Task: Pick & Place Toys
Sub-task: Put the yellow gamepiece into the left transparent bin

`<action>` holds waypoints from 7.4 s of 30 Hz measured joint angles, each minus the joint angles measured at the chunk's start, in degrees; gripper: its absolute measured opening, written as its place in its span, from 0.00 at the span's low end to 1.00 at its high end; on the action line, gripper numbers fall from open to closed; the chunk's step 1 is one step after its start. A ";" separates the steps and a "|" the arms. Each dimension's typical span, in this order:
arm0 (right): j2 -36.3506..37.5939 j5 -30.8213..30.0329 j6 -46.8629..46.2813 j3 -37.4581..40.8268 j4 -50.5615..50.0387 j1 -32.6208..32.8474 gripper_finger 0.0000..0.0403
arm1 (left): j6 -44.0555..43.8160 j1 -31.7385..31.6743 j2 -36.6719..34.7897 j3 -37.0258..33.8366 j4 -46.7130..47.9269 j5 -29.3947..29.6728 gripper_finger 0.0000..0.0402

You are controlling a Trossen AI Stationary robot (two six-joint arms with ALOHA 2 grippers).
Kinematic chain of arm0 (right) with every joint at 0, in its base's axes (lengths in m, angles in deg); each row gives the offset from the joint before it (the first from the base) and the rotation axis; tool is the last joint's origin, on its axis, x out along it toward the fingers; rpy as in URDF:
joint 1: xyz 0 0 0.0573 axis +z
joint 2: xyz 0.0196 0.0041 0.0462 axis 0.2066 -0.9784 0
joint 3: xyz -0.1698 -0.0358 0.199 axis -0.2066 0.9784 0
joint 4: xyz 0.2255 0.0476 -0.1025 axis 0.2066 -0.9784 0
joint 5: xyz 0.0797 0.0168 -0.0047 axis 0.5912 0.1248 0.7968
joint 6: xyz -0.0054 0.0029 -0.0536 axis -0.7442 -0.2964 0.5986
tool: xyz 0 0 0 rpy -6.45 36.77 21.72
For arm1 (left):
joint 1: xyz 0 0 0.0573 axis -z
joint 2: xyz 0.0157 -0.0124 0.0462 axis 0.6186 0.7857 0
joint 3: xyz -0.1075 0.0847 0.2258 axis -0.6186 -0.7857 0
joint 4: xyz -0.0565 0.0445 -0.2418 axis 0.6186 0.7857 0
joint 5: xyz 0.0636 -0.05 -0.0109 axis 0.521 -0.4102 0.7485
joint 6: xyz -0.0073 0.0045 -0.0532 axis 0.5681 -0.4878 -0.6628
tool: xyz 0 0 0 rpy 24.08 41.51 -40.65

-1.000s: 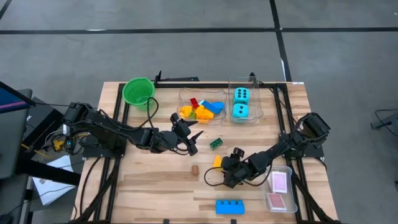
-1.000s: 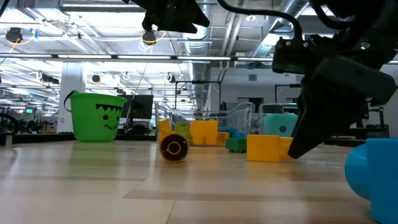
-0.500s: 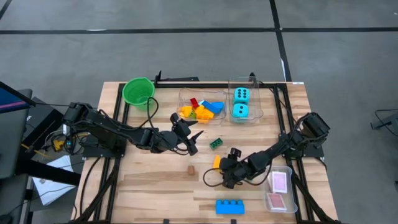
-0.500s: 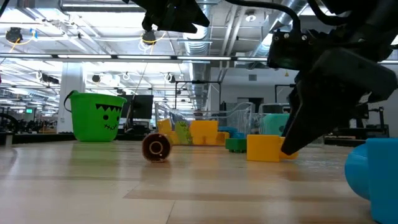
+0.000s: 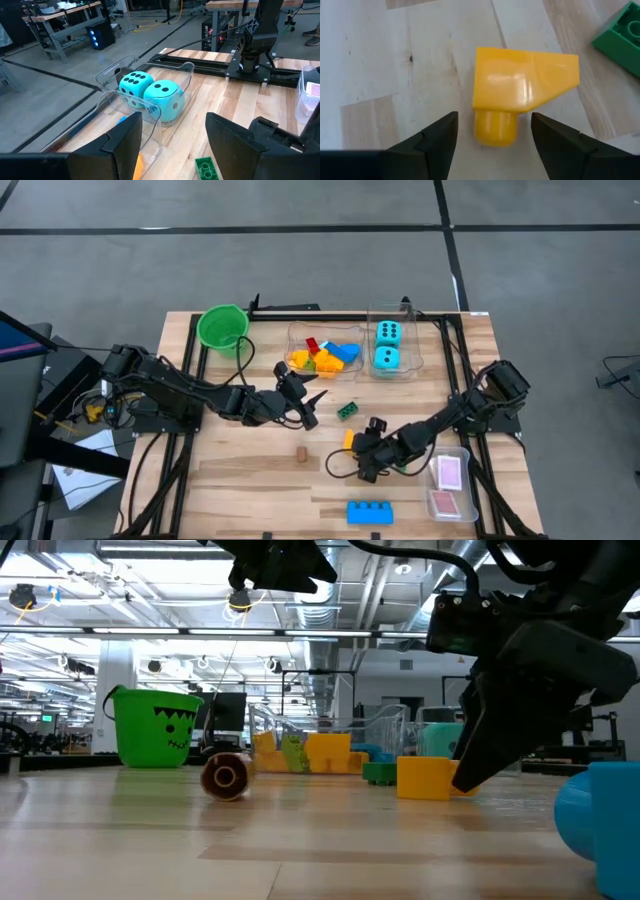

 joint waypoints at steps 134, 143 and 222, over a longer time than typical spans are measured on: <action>0.02 1.77 -37.47 -15.61 -15.63 -5.23 0.72 | -18.02 2.25 -24.31 -8.44 23.71 -1.62 0.53; -2.38 2.56 -37.23 -15.70 -12.09 -4.86 0.72 | -18.03 2.29 -24.35 -8.55 23.52 -1.62 0.53; -11.17 9.80 47.46 -24.63 -13.47 -24.42 0.95 | -17.59 3.17 -24.22 -8.57 22.91 -2.51 0.53</action>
